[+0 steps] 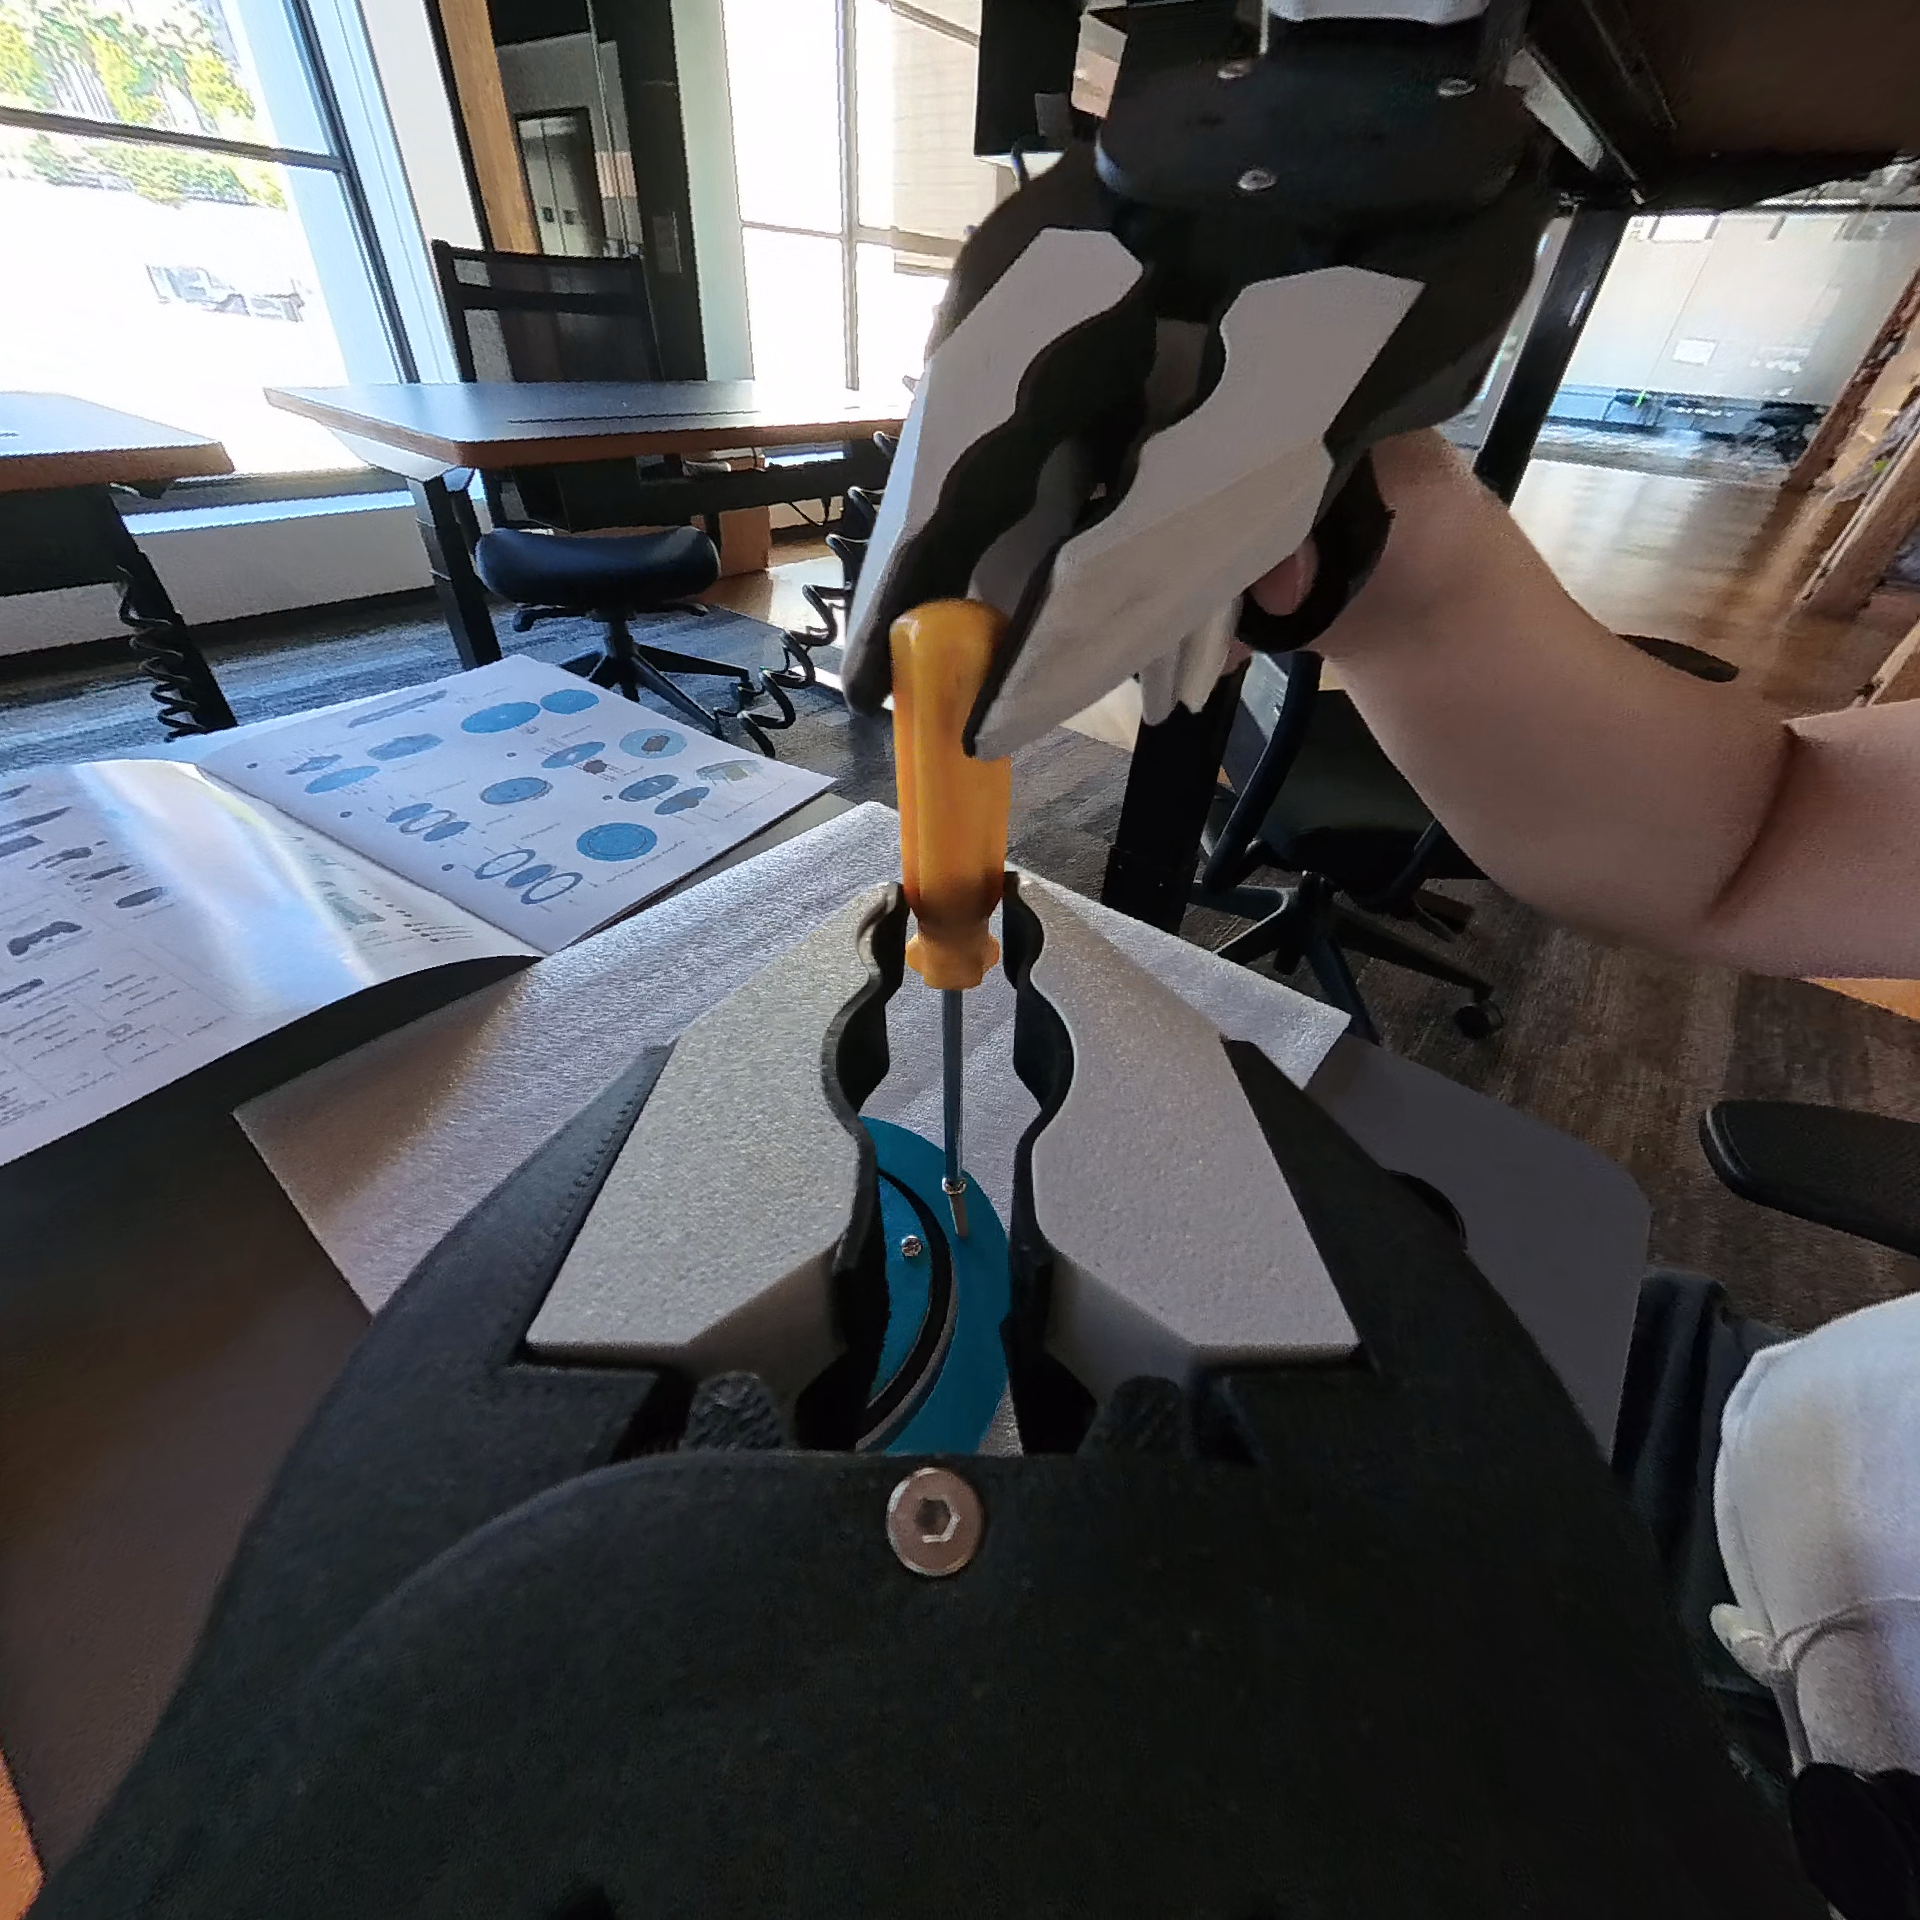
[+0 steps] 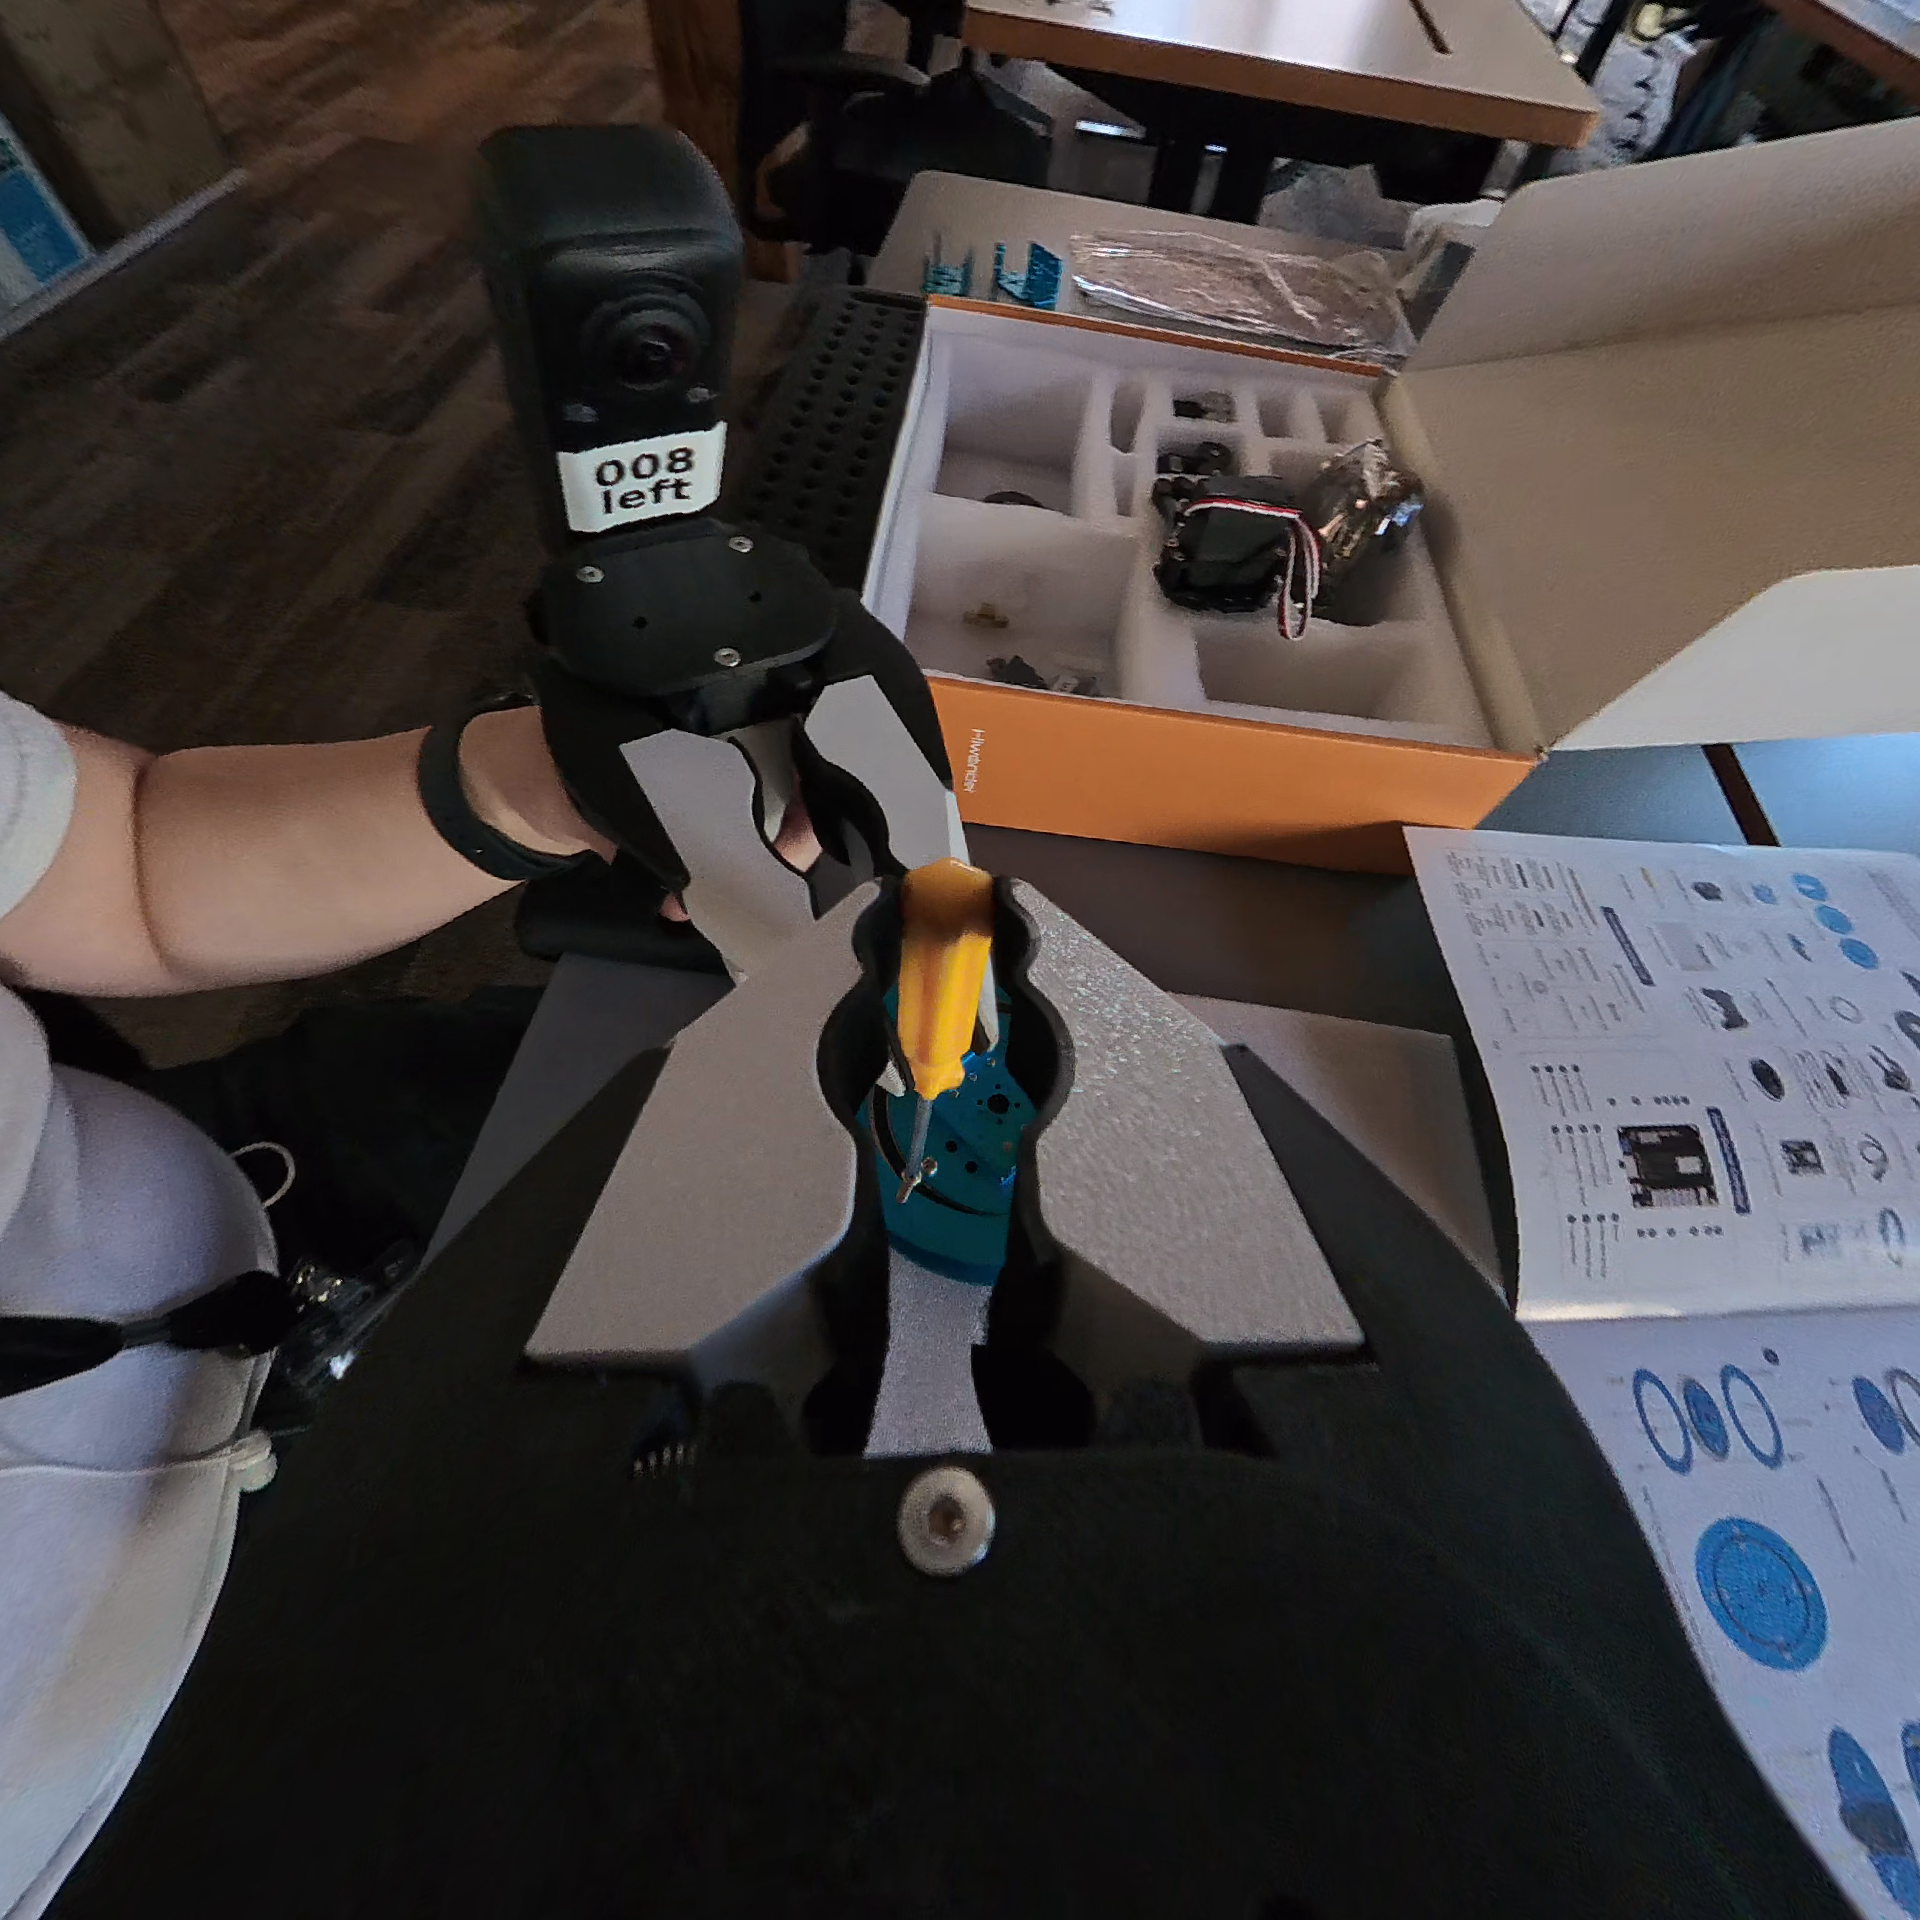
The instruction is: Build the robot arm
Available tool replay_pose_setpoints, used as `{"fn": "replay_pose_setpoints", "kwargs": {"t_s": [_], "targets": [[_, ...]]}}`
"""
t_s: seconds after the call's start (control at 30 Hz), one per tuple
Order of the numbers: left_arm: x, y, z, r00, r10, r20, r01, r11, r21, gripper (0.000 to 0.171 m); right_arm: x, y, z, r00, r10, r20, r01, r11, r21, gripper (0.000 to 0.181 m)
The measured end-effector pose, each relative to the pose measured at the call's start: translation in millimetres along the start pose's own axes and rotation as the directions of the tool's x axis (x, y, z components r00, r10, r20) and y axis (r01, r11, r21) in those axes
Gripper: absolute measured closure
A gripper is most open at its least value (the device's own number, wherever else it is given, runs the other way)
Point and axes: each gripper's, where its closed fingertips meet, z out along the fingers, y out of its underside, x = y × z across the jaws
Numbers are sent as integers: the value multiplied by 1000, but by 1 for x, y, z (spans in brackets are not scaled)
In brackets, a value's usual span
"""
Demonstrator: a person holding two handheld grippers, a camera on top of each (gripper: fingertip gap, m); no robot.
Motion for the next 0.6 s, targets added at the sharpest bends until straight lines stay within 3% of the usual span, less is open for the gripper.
{"fn": "replay_pose_setpoints", "kwargs": {"t_s": [0.23,0.33,0.43,0.6], "targets": [[3,0,-1,1000,-3,-24,3,1000,-7,156,-3,0,0,998,32,-58,-29,999,46,165],[4,0,-2,1000,3,-31,-4,1000,-17,156,-5,1,-1,998,64,3,-64,994,93,151],[5,1,-2,999,19,-37,-20,999,-36,155,-7,4,0,996,75,42,-79,992,103,165],[2,0,-2,1000,10,-12,-10,999,-32,156,-2,4,1,995,92,-42,-86,989,124,166]]}}
